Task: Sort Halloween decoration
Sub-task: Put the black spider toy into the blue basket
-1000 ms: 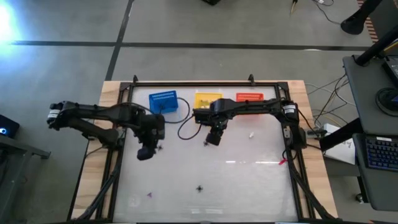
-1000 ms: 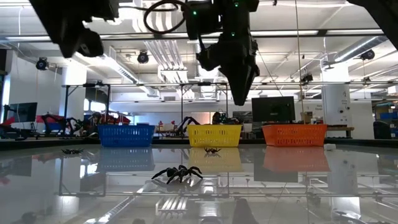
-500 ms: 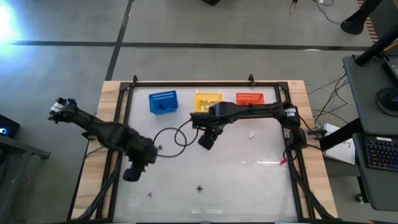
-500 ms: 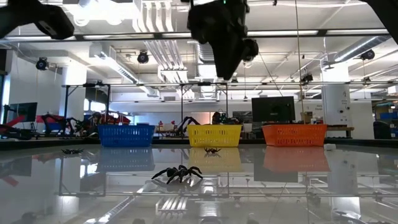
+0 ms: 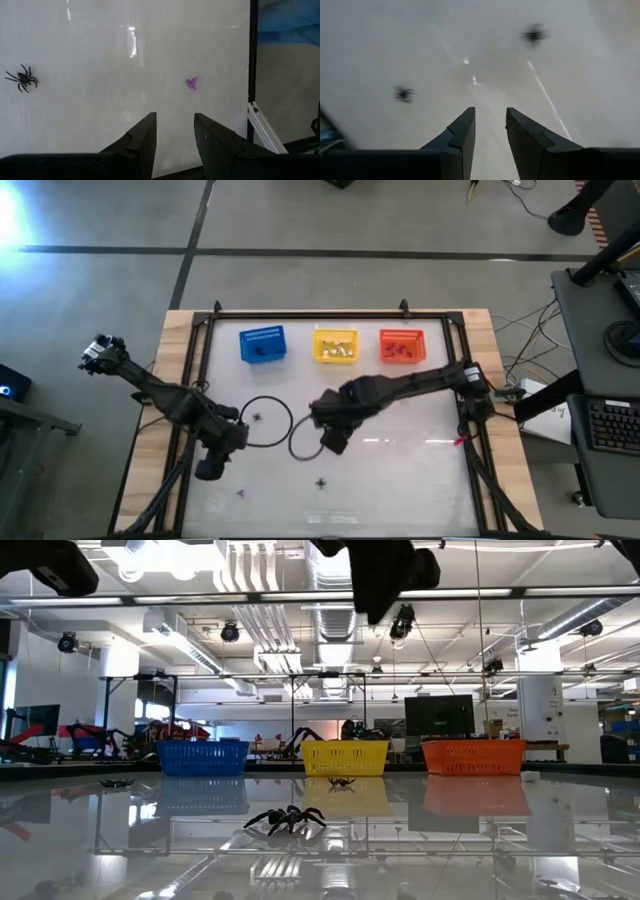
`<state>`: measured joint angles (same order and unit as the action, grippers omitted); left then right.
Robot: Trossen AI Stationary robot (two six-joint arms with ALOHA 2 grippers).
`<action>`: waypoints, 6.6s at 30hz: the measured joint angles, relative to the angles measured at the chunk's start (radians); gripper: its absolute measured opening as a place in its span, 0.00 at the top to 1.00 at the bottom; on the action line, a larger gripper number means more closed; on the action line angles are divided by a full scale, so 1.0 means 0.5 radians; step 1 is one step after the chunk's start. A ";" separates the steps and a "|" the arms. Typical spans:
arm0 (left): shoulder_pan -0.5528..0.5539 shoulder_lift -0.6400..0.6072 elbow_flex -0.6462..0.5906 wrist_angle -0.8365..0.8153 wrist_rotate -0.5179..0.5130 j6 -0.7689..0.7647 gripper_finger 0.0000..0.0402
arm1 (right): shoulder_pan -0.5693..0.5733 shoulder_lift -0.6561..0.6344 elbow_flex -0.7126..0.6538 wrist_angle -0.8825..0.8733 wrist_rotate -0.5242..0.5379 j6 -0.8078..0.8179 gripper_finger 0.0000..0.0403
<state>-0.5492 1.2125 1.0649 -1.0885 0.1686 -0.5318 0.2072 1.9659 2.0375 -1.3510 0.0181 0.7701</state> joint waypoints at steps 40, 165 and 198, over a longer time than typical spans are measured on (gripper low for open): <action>-0.004 -0.001 -0.002 0.027 -0.006 -0.131 0.72 | 0.438 0.468 -0.132 1.078 -0.036 -1.237 0.77; 0.005 -0.165 -0.002 -0.140 -0.375 -0.209 0.72 | -0.442 0.153 -0.257 0.864 -0.021 -0.856 0.98; 0.623 -0.256 -0.002 -0.175 -0.918 -0.097 0.72 | -1.188 0.436 -0.256 2.198 -0.478 -1.061 0.98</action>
<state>-0.2375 1.0843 1.0641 -1.1763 -0.2905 -0.5804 -0.3870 2.1839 1.9095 -0.2518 -0.2208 0.2395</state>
